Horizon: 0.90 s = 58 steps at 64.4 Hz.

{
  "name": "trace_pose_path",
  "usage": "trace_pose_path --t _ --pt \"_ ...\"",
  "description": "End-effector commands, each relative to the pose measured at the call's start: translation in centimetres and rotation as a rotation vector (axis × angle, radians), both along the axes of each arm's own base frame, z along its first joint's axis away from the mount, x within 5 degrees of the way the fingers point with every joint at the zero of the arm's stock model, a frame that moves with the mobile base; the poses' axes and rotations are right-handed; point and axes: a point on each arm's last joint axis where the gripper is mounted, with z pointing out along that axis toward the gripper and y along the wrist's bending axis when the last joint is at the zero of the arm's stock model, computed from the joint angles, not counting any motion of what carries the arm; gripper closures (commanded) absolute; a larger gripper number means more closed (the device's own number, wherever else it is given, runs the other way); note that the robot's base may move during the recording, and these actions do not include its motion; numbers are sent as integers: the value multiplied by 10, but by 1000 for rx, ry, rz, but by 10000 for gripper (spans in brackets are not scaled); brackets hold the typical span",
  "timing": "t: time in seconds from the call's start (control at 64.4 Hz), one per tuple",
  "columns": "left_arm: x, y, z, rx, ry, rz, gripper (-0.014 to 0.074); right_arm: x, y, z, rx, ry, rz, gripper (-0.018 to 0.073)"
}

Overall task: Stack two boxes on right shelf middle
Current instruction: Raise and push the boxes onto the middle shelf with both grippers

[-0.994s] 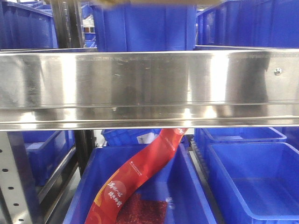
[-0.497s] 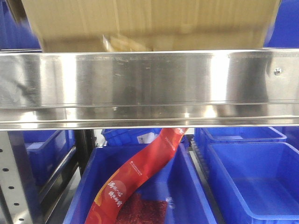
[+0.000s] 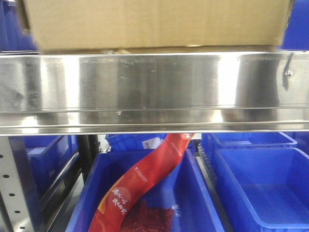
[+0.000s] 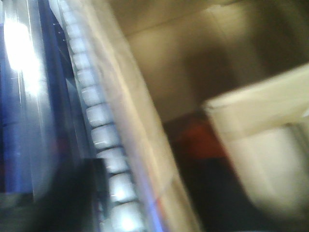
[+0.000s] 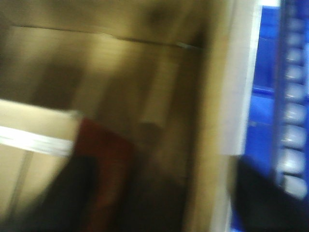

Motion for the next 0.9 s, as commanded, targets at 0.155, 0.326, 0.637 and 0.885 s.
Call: trace_pose_path --t 0.155,0.326,0.637,0.885 --pt "-10 -4 12 -56 -25 -28 60 -14 -2 27 36 -79 12 1" --pt "-29 4 38 -71 -99 -25 60 -34 -10 47 34 -140 4 28" --pt "-79 28 66 -34 -189 6 453 -77 -29 75 2 -251 -28 681" --pt "-136 46 48 -62 -338 -22 708 -116 -43 61 -17 -332 -26 727"
